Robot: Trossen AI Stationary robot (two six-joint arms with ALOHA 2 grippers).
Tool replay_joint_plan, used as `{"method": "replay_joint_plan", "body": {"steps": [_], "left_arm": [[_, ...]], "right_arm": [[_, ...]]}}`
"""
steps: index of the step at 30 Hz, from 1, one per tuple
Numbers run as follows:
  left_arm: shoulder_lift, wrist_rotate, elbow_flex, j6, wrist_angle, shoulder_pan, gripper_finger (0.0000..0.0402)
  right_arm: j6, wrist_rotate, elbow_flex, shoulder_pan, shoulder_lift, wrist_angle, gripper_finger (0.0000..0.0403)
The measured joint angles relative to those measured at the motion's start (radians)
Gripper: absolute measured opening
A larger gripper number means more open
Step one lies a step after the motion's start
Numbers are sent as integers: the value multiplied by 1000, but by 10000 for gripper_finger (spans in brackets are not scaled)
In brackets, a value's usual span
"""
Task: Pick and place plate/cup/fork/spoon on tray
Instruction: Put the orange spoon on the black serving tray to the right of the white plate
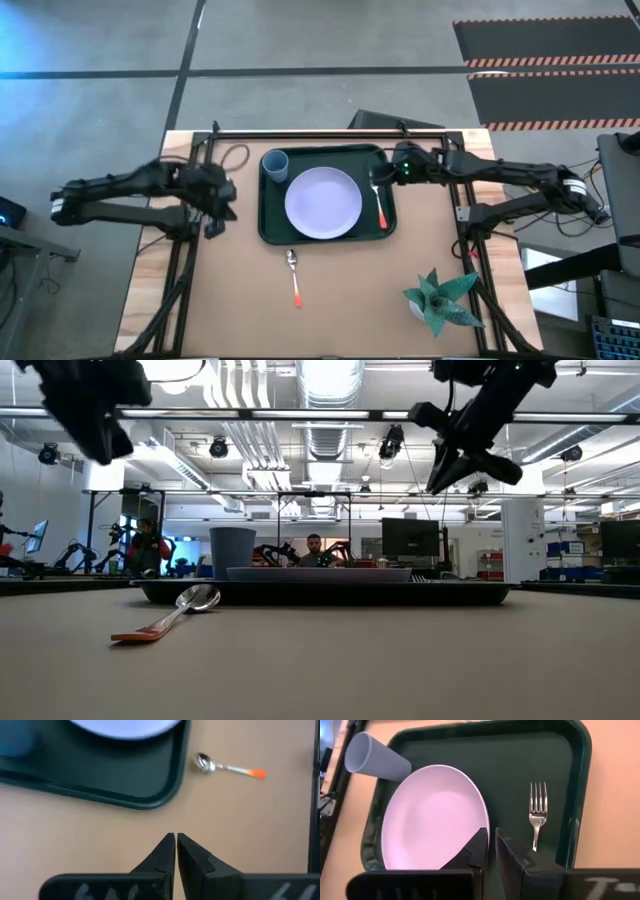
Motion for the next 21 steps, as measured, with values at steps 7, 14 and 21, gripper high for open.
{"method": "replay_joint_plan", "body": {"steps": [7, 14, 21], "left_arm": [[13, -61, -159, -232, 302, -289, 0], [207, -255, -188, -504, 487, -562, 0], [511, -278, -186, -544, 763, -614, 0]], "right_arm": [[-72, -2, 0, 0, -12, 0, 28], [-142, -12, 0, 0, -5, 0, 28], [-189, -37, 0, 0, -6, -1, 28]]}}
